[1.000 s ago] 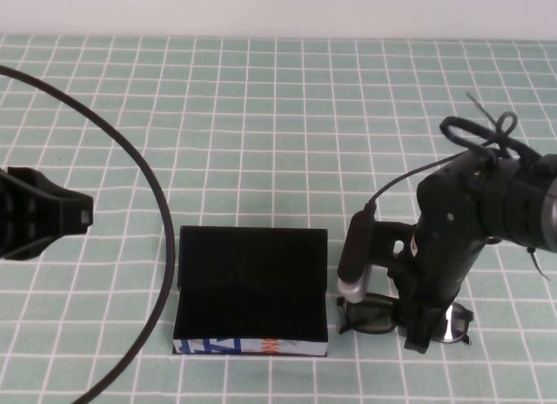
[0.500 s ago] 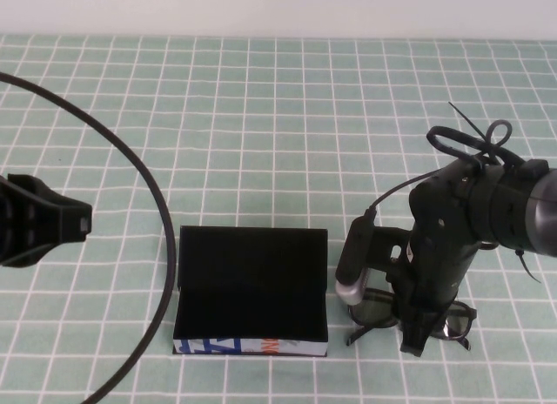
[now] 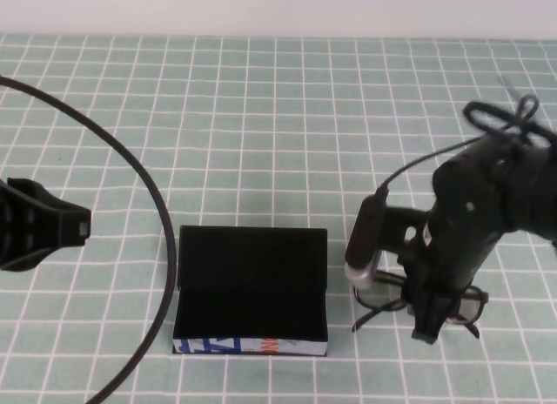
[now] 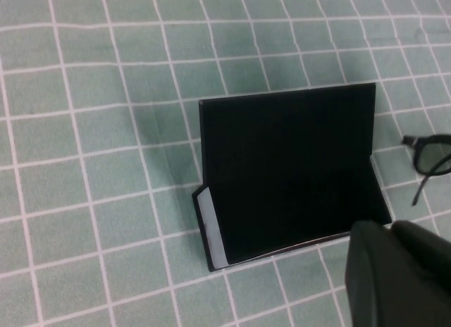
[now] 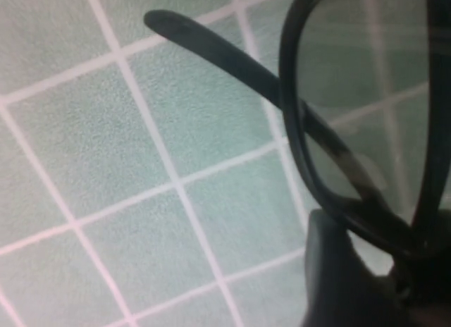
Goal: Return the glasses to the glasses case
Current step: Pick up the glasses from the table, then place the glasses in the glasses case
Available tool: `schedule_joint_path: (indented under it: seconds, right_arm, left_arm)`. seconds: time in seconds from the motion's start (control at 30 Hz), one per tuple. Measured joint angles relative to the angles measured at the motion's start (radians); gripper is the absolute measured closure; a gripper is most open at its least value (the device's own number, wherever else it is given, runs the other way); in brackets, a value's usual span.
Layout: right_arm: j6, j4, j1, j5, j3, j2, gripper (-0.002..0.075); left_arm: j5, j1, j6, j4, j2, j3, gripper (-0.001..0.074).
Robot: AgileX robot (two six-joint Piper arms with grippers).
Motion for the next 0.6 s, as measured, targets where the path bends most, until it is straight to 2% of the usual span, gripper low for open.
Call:
schedule_joint_path:
  seconds: [0.33, 0.6]
  right_arm:
    - [0.000, 0.095, 0.033, 0.067, -0.053, -0.169, 0.0480]
    - [0.019, 0.157, 0.171, 0.135, -0.159, -0.181, 0.0468]
  left_arm:
    - [-0.014, 0.000, 0.000, 0.015, 0.000, 0.000, 0.0738]
    - [-0.046, 0.000, 0.002, 0.084, 0.000, 0.000, 0.0738]
